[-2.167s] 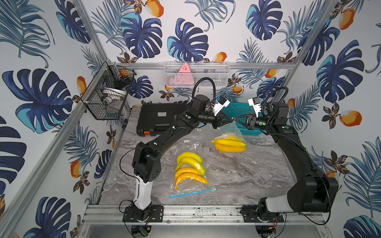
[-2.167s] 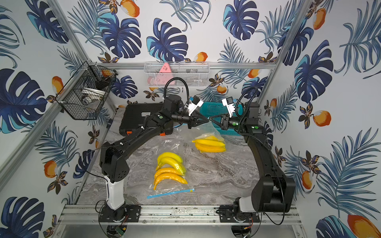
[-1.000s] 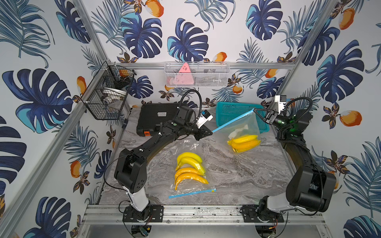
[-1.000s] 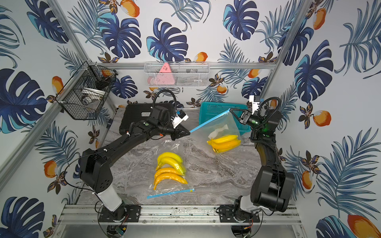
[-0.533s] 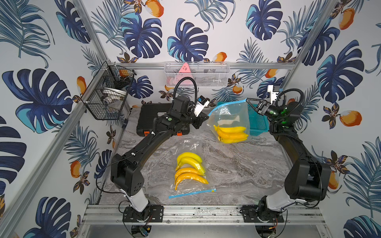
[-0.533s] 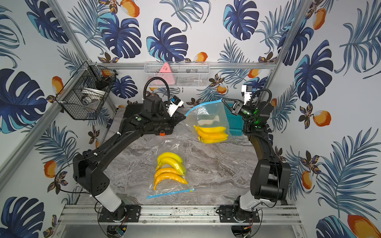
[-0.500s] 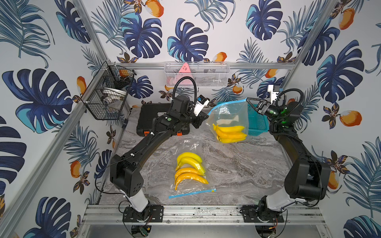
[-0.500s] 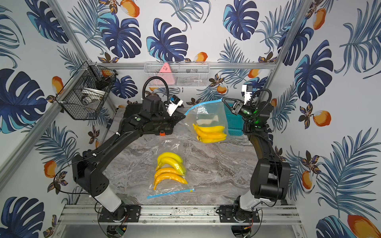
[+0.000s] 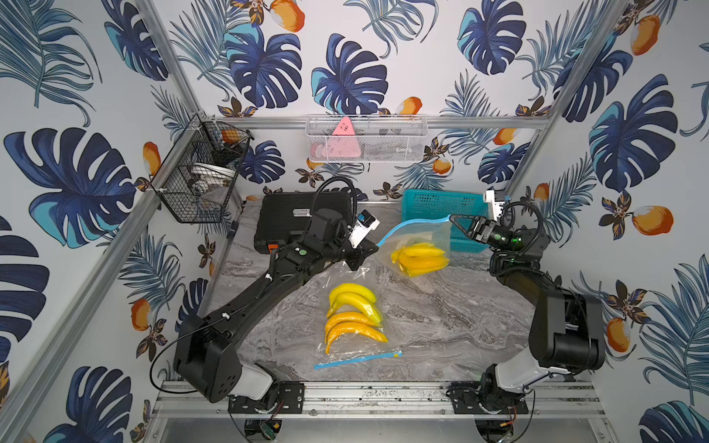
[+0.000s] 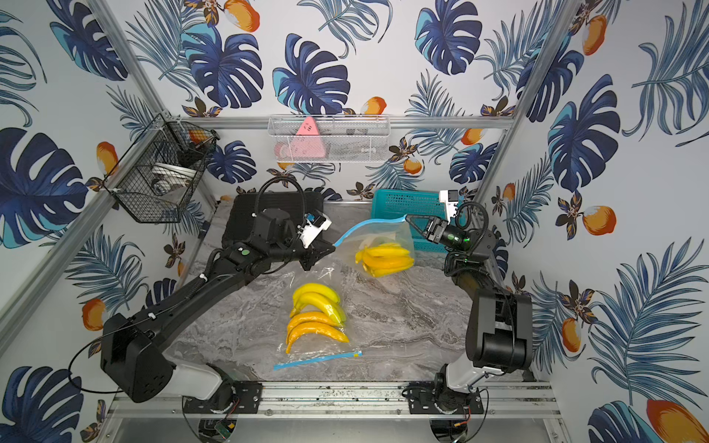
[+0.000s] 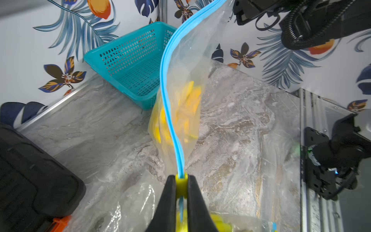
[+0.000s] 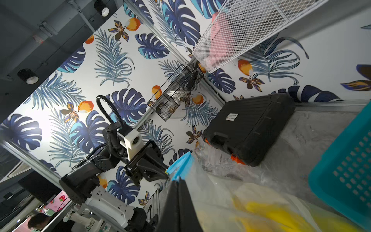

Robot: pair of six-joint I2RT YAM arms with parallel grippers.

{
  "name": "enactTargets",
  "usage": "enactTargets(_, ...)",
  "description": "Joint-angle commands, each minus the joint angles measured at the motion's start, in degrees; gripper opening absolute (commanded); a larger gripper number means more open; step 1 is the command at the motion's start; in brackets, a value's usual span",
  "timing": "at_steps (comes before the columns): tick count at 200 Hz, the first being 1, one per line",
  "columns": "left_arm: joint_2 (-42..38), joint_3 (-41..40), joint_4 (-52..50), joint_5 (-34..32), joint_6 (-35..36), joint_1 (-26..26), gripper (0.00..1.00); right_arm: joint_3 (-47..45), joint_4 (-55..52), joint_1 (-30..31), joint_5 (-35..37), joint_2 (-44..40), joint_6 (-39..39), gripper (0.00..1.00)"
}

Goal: Open the zip-top bag and take out the banana
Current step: Unzip the zipper on the zipper food storage bag.

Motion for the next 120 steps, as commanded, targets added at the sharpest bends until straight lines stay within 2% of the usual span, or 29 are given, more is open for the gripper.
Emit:
enactTargets(1, -1.9, -1.0, -2.5, 3.8, 1.1, 0.0, 0.00, -0.8, 6.8, -0.4, -5.5, -0.8, 4.5, 0.00)
enactTargets(32, -5.5, -1.0, 0.9, -1.6, 0.0, 0.0, 0.31, -0.5, 6.8, -1.5, -8.4, -2.1, 6.6, 0.00)
enactTargets(44, -6.0, 0.3, 3.4, -4.8, -0.5, 0.0, 0.49, -0.3, 6.7, -1.8, -9.6, -2.4, 7.4, 0.00)
enactTargets(63, -5.3, 3.2, 7.9, -5.9, -2.1, 0.1, 0.59, 0.6, 6.8, -2.7, -10.4, -3.0, 8.7, 0.00)
enactTargets(83, -1.6, 7.6, 10.2, -1.3, -4.2, 0.1, 0.62, 1.6, 6.8, -3.0, -10.8, -3.5, 9.3, 0.00)
enactTargets(103, 5.0, 12.9, 5.5, 6.4, -3.6, 0.1, 0.54, 1.7, 6.8, -3.0, -10.5, -3.6, 9.4, 0.00)
enactTargets(120, 8.1, 13.8, 3.6, 10.5, -3.3, -0.3, 0.48, 1.9, 6.8, -3.1, -10.6, -3.9, 9.6, 0.00)
